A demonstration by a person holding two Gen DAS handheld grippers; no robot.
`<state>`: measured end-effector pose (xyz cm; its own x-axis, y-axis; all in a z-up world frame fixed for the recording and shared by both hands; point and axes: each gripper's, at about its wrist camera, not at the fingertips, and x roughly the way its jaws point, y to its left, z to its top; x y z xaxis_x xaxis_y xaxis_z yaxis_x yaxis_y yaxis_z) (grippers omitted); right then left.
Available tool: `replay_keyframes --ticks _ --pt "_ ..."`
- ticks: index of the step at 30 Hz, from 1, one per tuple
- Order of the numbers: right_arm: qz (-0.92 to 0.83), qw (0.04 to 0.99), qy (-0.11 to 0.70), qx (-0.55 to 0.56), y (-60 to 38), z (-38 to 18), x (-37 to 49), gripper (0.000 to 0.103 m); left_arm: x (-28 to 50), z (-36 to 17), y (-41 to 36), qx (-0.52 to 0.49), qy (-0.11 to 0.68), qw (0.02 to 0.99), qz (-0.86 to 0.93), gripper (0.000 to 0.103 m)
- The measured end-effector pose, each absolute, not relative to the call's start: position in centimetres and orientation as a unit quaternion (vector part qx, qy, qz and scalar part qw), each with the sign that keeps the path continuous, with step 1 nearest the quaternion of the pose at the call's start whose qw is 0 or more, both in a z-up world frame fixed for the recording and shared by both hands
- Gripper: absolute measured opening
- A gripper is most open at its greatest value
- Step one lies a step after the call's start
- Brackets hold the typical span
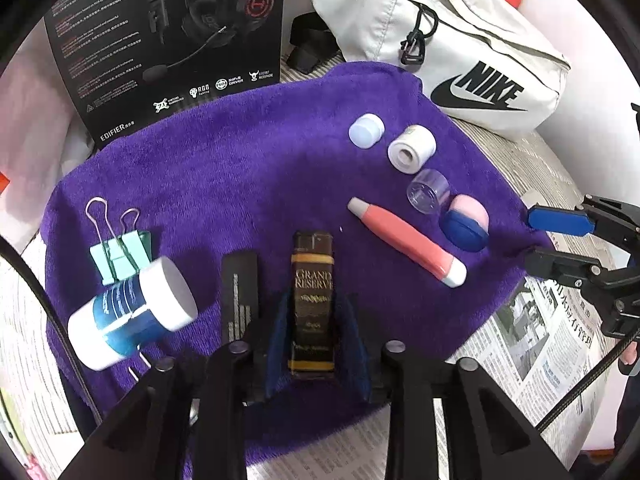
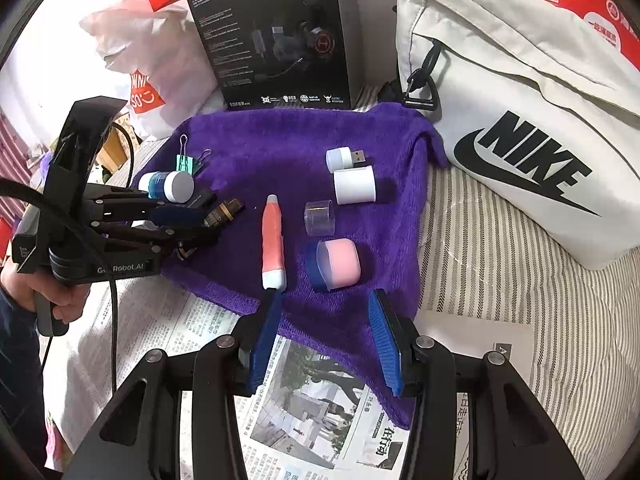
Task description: Organize rigid objects
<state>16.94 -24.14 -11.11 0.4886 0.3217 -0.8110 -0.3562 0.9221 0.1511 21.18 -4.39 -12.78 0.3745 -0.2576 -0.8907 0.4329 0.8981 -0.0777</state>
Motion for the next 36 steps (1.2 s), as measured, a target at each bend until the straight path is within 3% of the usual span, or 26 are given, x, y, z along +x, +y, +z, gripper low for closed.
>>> replay_keyframes --ticks 7,13,16,20,22,25,28,30,36 --pt "0.19 0.867 0.461 -0.018 -24.0 -11.0 16.0 0.049 19.3 -11.8 -4.0 0.083 0.52 0.828 -0.192 0.031" --pt "0.191 0.865 0.464 -0.017 -23.6 -10.6 15.0 0.053 16.5 -9.4 -3.0 0.079 0.503 0.839 -0.19 0.059" --pt "0.191 0.865 0.464 -0.014 -23.4 -10.3 14.5 0.055 15.1 -8.5 -2.6 0.077 0.496 0.845 -0.186 0.063" --pt "0.18 0.87 0.459 -0.018 -23.1 -9.5 13.4 0.069 13.2 -7.2 -2.0 0.067 0.486 0.854 -0.174 0.08" --pt "0.177 0.872 0.456 -0.018 -22.9 -9.0 12.7 0.07 12.1 -6.7 -1.7 0.059 0.481 0.859 -0.165 0.084" --pt "0.175 0.873 0.455 -0.01 -22.7 -8.3 11.9 0.083 11.4 -6.3 -1.2 0.046 0.476 0.866 -0.147 0.093" --pt "0.165 0.876 0.453 -0.007 -22.6 -7.6 10.9 0.09 10.3 -5.6 -0.5 0.031 0.471 0.874 -0.116 0.1" --pt "0.157 0.874 0.459 -0.005 -22.5 -7.4 10.5 0.101 9.4 -5.0 -0.3 0.029 0.467 0.879 -0.092 0.101" --pt "0.121 0.877 0.465 0.004 -22.9 -6.6 8.8 0.103 7.4 -3.7 0.0 0.014 0.454 0.889 -0.059 0.101"
